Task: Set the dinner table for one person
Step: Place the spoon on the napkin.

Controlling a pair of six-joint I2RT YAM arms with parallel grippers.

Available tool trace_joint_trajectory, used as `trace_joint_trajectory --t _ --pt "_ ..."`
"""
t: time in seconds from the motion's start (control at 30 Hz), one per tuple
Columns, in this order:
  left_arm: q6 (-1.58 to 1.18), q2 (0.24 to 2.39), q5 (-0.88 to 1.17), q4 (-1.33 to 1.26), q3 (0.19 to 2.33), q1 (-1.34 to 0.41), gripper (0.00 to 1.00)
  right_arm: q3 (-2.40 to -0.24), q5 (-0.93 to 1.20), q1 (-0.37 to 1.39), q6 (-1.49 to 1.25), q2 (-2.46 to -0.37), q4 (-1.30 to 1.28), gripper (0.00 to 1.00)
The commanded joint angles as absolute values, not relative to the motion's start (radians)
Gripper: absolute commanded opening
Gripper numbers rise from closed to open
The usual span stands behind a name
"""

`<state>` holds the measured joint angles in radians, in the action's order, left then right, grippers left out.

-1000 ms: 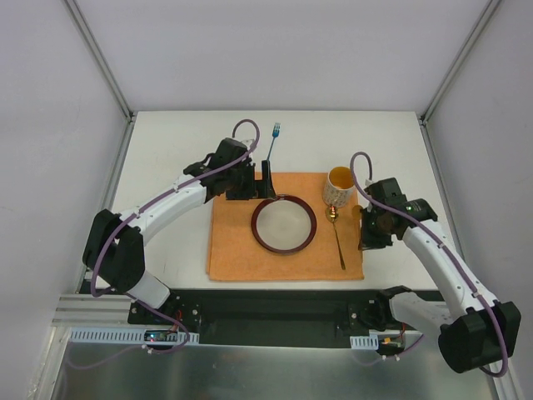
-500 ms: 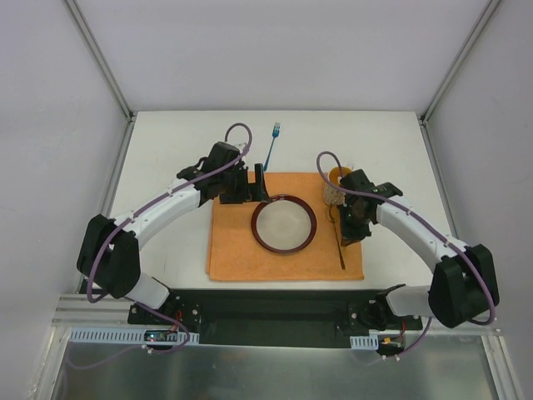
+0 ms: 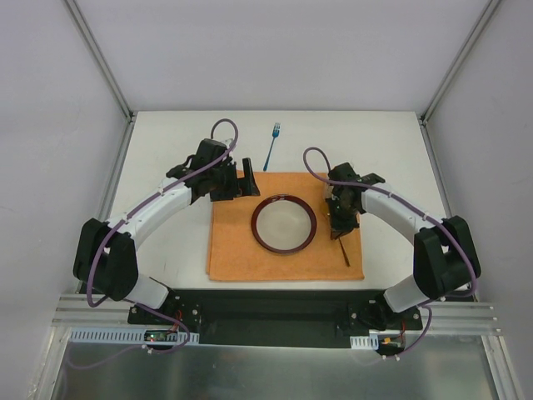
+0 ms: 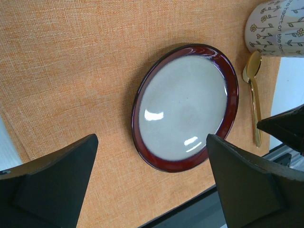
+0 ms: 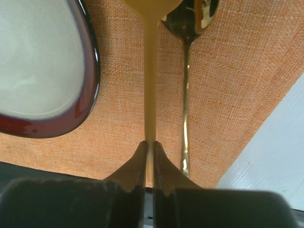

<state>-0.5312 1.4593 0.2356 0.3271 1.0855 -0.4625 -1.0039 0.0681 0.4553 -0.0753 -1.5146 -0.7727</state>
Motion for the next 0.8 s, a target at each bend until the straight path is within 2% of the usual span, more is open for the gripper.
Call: trace_joint_trajectory --t 0.0,0.03,0.1,0.27,0.33,0.4,0.57,0.67,0.77 --pt "-0.526 1.451 0.268 0.324 1.086 -0.449 0.99 -1.054 0.057 0.456 -0.091 -1.525 -0.755 0.1" --pt "-0.526 1.454 0.268 0.324 1.089 -0.449 0.99 -1.055 0.054 0.456 -0.091 -1.528 -0.759 0.17" --pt "-0.529 1.465 0.273 0.324 1.094 -0.446 0.99 -1.058 0.052 0.456 -0.092 -1.529 -0.765 0.22" --pt "-0.551 1.485 0.287 0.322 1.103 -0.445 0.99 -1.058 0.048 0.454 -0.095 -1.522 -0.788 0.25" --pt "-0.56 1.489 0.29 0.322 1.098 -0.446 0.99 -1.06 0.045 0.456 -0.094 -1.516 -0.804 0.36" --pt "-0.571 1.488 0.285 0.319 1.095 -0.446 0.99 -1.065 0.043 0.457 -0.091 -1.509 -0.814 0.42" --pt "-0.574 1.473 0.259 0.313 1.08 -0.446 0.99 -1.092 0.048 0.456 -0.078 -1.483 -0.841 0.42" --pt "-0.575 1.473 0.256 0.31 1.074 -0.446 0.99 -1.104 0.11 0.456 -0.075 -1.496 -0.822 0.36" --pt "-0.578 1.471 0.255 0.304 1.065 -0.448 0.99 -1.109 0.129 0.466 -0.08 -1.537 -0.784 0.34"
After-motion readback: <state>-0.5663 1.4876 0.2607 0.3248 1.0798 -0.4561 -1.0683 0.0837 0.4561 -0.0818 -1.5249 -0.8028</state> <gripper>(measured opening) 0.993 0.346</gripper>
